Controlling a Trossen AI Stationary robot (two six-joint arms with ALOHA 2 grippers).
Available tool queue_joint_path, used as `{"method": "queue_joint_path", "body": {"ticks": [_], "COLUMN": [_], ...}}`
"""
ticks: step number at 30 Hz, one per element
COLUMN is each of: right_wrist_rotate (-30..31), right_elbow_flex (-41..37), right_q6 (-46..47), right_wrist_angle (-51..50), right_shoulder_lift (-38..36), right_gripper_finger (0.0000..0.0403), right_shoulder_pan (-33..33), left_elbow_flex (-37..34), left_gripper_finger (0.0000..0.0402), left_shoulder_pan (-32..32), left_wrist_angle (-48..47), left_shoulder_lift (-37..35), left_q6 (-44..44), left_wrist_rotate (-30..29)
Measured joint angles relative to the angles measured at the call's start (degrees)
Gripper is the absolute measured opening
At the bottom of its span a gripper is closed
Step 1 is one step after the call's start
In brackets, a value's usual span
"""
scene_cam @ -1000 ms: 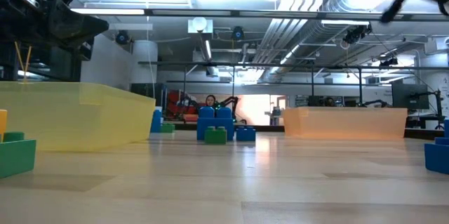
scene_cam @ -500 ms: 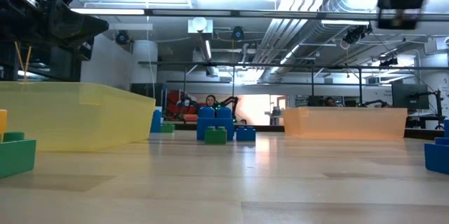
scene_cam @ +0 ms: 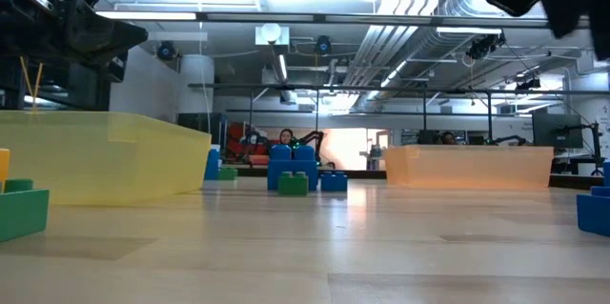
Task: Sort blocks by size
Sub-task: Put the large blue 2 stud game piece into the orange bin
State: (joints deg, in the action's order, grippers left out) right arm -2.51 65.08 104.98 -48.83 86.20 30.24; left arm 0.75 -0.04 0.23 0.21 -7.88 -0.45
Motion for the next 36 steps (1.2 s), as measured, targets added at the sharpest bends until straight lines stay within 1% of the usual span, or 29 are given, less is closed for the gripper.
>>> {"method": "queue_joint_path", "body": {"ticks": [2,5,8,10,13,16,19,21,24,28,31,36], "right_wrist_rotate": [-0.1,1.5,2.3,1.4,-0.3,-0.7,-2.3,-3.7,-4.8,-4.0,-3.8,-4.2], "right_elbow_flex": [3.3,7.8,10.5,12.3,14.4,15.9,16.0,15.7,14.7,13.4,11.6,7.8], "right_q6": [2.7,2.6,3.1,2.7,-2.0,-3.0,-3.0,-3.0,-2.9,-0.4,1.8,7.0], "right_wrist_angle": [-3.0,-6.0,-6.2,-5.9,-7.2,-13.9,-20.4,-22.8,-22.0,-17.9,-13.9,-8.1], "right_shoulder_lift": [3.5,8.1,12.1,13.9,15.7,16.4,16.2,16.3,16.3,16.2,16.2,16.3], "right_gripper_finger": [0.0153,0.0148,0.0147,0.0147,0.0147,0.0149,0.0165,0.0185,0.0222,0.0261,0.0271,0.0273], "right_shoulder_pan": [1.0,2.1,2.8,2.8,2.4,1.7,1.1,1.2,1.2,1.2,1.2,1.2], "left_elbow_flex": [0.0,0.0,0.0,0.0,0.0,0.0,0.0,0.0,0.0,0.0,0.0,0.0], "left_gripper_finger": [0.0,0.0,0.0,0.0,0.0,0.0,0.0,0.0,0.0,0.0,0.0,0.0], "left_shoulder_pan": [0.0,0.0,0.0,0.0,0.0,0.0,0.0,0.0,0.0,0.0,0.0,0.0], "left_wrist_angle": [0.0,0.0,0.0,0.0,0.0,0.0,0.0,0.0,0.0,0.0,0.0,0.0], "left_shoulder_lift": [0.0,0.0,0.0,0.0,0.0,0.0,0.0,0.0,0.0,0.0,0.0,0.0], "left_q6": [0.0,0.0,0.0,0.0,0.0,0.0,0.0,0.0,0.0,0.0,0.0,0.0], "left_wrist_rotate": [0.0,0.0,0.0,0.0,0.0,0.0,0.0,0.0,0.0,0.0,0.0,0.0]}}
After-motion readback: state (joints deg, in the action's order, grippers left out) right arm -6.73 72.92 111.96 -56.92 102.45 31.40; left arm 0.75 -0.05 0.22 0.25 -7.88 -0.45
